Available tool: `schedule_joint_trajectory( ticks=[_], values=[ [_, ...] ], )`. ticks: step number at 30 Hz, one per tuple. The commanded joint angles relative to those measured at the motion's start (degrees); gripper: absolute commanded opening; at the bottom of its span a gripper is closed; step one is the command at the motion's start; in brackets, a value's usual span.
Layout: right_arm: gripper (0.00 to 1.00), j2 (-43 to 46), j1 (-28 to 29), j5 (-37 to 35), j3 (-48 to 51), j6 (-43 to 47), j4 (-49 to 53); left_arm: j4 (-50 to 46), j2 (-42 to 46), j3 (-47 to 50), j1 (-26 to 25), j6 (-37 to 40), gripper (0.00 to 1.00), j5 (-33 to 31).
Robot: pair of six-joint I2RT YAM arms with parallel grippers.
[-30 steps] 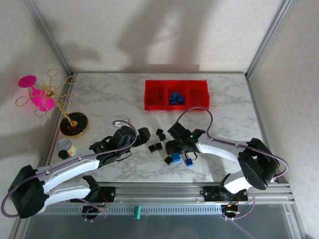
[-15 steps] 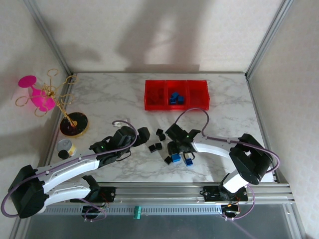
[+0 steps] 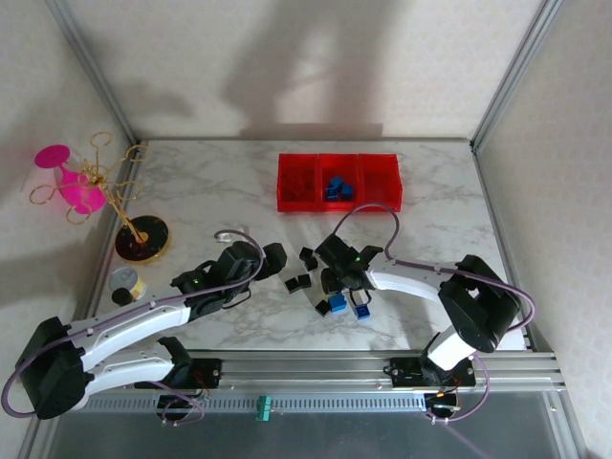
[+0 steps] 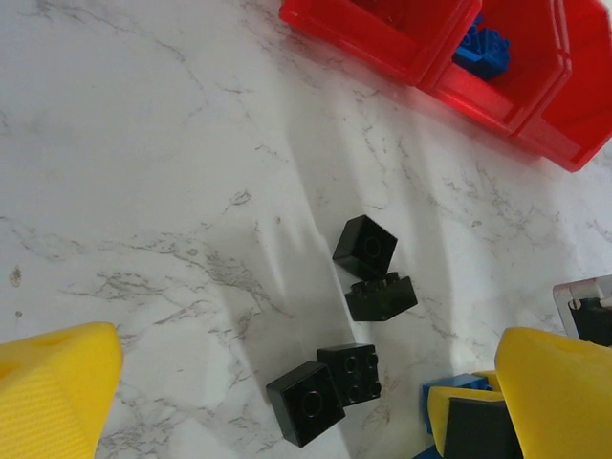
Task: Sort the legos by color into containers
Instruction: Pick up the lego from the bottom-center of the table, then place the lego in the container.
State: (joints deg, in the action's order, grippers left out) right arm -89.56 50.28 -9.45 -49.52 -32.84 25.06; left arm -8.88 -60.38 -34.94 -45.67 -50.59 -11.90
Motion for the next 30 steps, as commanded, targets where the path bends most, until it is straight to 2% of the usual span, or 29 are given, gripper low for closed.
schedule_joint_trajectory(
  ticks=[1, 6, 12, 17, 30],
  values=[
    [0.46, 2.1, -1.55, -2.37, -4.09, 2.08, 0.81, -0.99, -0.01, -3.38, -0.41, 2.08, 1.0, -2.7],
    [0.46, 0.78, -5.7, -4.48, -10.31, 5.13, -0.68, -1.08, -0.5, -6.43, 0.01, 4.38, 1.0, -5.06],
    [0.46, -4.74, -10.21, -7.12, -18.39, 8.24, -6.91, 0.34, -1.73, -9.8, 1.94, 6.54, 1.0, -5.5],
    [0.46, -12.01, -16.44, -5.87, -26.32, 10.22, -11.64, 1.77, -3.33, -12.22, 4.67, 7.8, 1.0, -4.4],
    [0.5, -32.63, -23.1, -9.45, -48.83, 16.87, -11.58, 3.35, -6.63, -15.24, 8.4, 7.85, 1.0, -0.84]
  ],
)
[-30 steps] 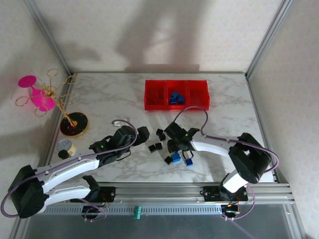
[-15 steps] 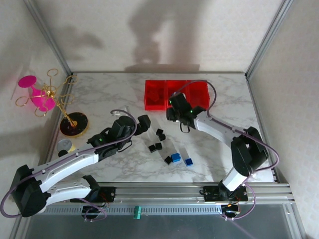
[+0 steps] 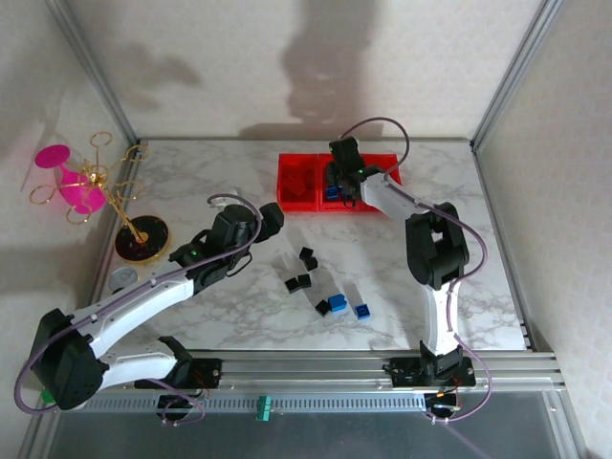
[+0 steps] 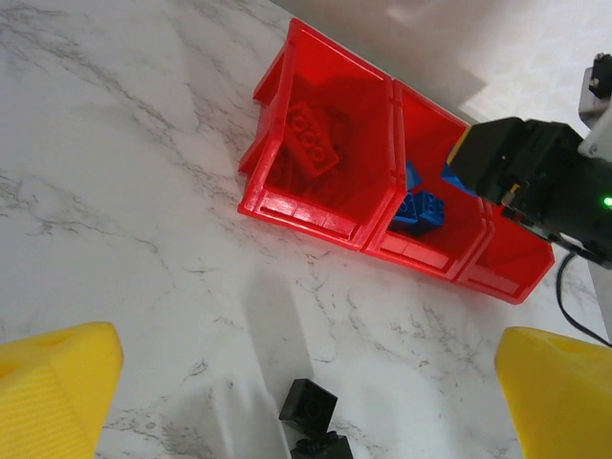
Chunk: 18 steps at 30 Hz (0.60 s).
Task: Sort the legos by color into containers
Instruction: Place the lego in the container.
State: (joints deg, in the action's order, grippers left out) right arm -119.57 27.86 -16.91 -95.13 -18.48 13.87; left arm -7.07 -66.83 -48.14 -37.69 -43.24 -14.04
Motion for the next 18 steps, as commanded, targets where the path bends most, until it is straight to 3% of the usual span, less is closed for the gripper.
schedule_joint_trajectory(
  ticks=[1, 8, 18],
  values=[
    [0.5, -3.76, -0.87, -2.03, -4.57, 2.94, -0.44, 1.76, -0.15, -2.05, 0.51, 0.45, 0.99, 1.3],
    [0.61, -5.83, -0.93, -1.48, -10.51, 4.51, 1.7, 1.17, -0.43, -2.67, 0.6, 0.44, 0.99, 2.18],
    [0.67, 6.79, 0.87, 3.17, 2.13, 3.74, -0.38, 2.26, 0.56, -1.72, -0.06, 1.67, 1.0, 4.19]
  ],
)
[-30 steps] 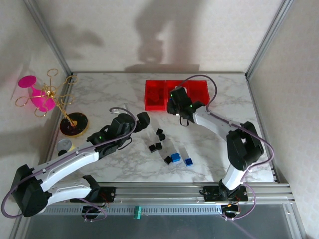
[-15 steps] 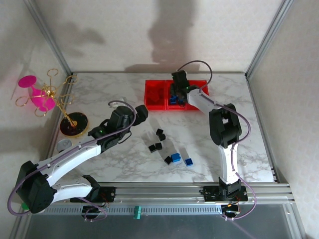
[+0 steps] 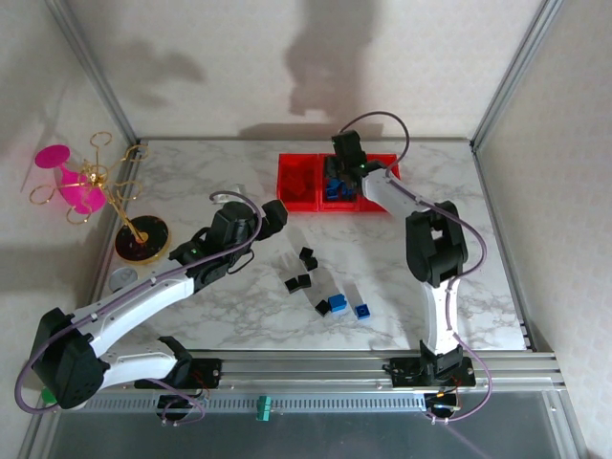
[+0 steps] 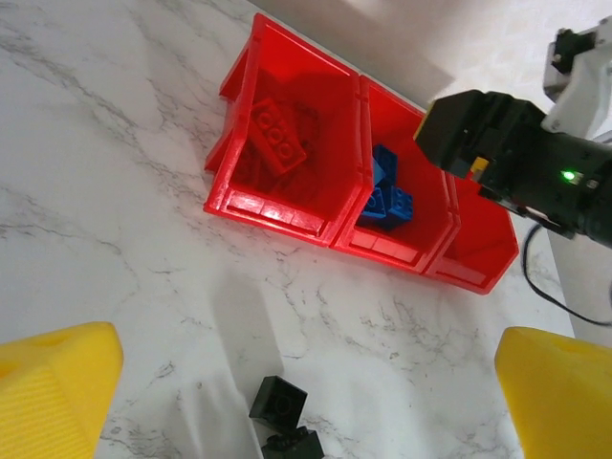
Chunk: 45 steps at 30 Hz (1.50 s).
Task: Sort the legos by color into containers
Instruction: Place the lego in the container, then pick up the lego from the bottom-center of the table.
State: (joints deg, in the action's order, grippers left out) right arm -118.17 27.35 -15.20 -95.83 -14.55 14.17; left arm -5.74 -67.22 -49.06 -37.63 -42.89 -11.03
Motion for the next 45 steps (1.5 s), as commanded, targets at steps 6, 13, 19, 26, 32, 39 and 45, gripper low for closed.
schedule_joint_trajectory(
  ticks=[6, 13, 19, 26, 32, 39, 45],
  values=[
    [0.71, 13.97, 2.78, 5.54, 12.05, -2.21, 1.04, 1.02, 1.26, 0.62, -1.77, 1.15, 0.99, 2.64],
    [0.74, 24.26, 5.0, 8.43, 23.51, -3.87, 4.46, -1.12, 2.57, 2.44, -5.64, 0.84, 1.0, 2.92],
    [0.76, 31.8, 8.57, 7.88, 30.48, -5.74, 9.72, -3.13, 4.47, 4.76, -8.48, 0.3, 1.0, 3.01],
    [0.78, 38.9, 14.74, 4.79, 38.39, -10.69, 16.56, -4.42, 7.02, 8.88, -11.72, -3.07, 1.0, 2.95],
    [0.8, 44.18, 20.23, 5.95, 46.92, -17.59, 17.6, -2.97, 8.77, 13.1, -13.74, -5.94, 1.0, 2.6],
    [0.81, 47.44, 26.93, 5.62, 52.59, -23.39, 18.93, -3.11, 9.06, 15.01, -14.14, -8.08, 1.0, 1.42],
    [0.77, 46.79, 29.31, 6.06, 55.48, -25.97, 16.34, -2.96, 7.92, 15.22, -14.14, -8.53, 1.0, 0.4]
  ],
)
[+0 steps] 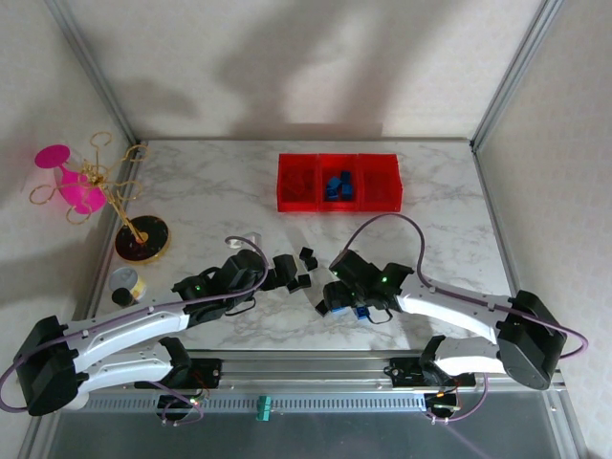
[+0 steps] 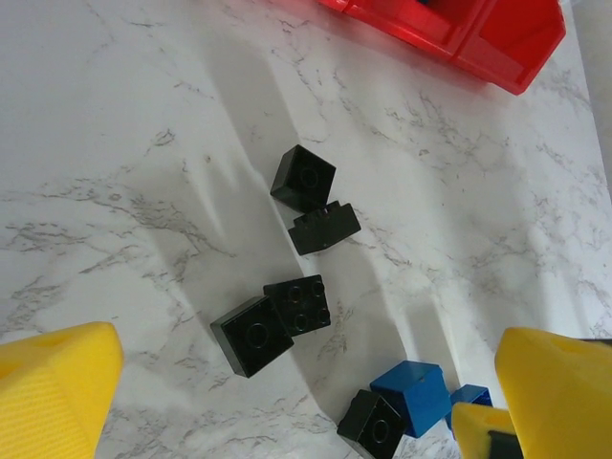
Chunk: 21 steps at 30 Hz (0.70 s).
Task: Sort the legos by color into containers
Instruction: Pick up the lego from the bottom-center of the table.
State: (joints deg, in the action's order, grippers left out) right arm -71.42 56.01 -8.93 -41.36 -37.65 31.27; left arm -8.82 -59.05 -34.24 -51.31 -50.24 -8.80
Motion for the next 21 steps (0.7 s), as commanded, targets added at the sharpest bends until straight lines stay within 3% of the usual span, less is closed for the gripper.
schedule_joint_trajectory(
  ticks=[1, 21],
  values=[
    [0.76, -0.52, 0.71, -0.19, 0.94, -2.97, -1.43, 0.02, -0.55, 0.32, -0.46, -1.31, 1.0, -2.07],
    [0.68, -9.1, 1.33, -0.37, 1.1, -0.95, -7.31, -1.44, -1.58, 0.09, -0.46, -2.53, 1.0, -4.3]
  ],
)
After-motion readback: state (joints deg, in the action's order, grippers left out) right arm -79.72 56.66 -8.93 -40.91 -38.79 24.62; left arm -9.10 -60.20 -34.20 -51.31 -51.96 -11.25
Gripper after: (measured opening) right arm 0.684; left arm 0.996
